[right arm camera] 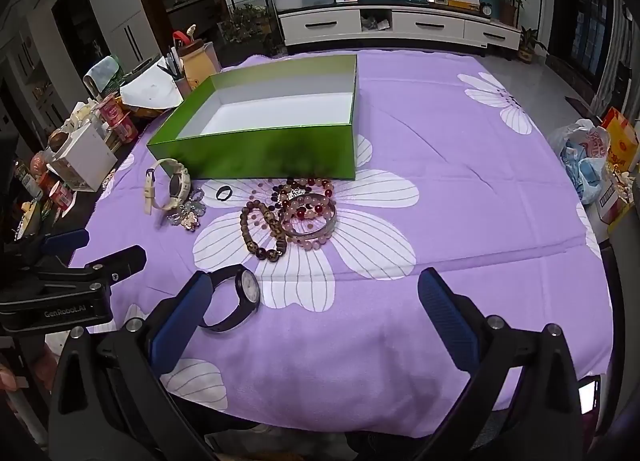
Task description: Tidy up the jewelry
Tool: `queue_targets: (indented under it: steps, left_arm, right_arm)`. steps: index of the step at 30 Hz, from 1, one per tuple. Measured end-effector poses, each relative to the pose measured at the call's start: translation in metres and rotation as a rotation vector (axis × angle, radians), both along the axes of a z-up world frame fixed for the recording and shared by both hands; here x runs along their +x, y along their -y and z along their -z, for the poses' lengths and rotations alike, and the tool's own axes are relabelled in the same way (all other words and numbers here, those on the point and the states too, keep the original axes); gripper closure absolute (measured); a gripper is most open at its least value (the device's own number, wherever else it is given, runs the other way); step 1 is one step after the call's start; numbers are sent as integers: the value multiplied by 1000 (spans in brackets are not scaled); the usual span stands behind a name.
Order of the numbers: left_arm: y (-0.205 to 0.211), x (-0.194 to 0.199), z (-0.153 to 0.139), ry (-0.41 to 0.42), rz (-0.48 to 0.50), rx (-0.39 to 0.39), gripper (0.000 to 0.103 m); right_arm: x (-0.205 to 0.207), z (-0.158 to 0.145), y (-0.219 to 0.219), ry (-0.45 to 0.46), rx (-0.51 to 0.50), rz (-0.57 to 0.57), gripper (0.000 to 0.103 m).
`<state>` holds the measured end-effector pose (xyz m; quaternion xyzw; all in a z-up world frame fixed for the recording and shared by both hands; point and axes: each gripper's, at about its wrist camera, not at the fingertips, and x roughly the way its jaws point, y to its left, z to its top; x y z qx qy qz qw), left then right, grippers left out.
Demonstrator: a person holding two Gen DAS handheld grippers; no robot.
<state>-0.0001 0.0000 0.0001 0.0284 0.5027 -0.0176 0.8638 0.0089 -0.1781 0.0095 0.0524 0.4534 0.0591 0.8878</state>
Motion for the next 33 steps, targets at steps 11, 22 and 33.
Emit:
queue_targets:
  steps: [11,22,33]
  left_arm:
    - [1,0,0,-5,2,1,2]
    - [2,1,6,-9,3,8,2]
    - [2,1,5,-8,4,5,2]
  right_arm:
    - [-1,-1,-1,5,1,-1,1]
    - [0,0,-2,4,-5,-3,1]
    - [1,-2,-6,8,-16,-7,1]
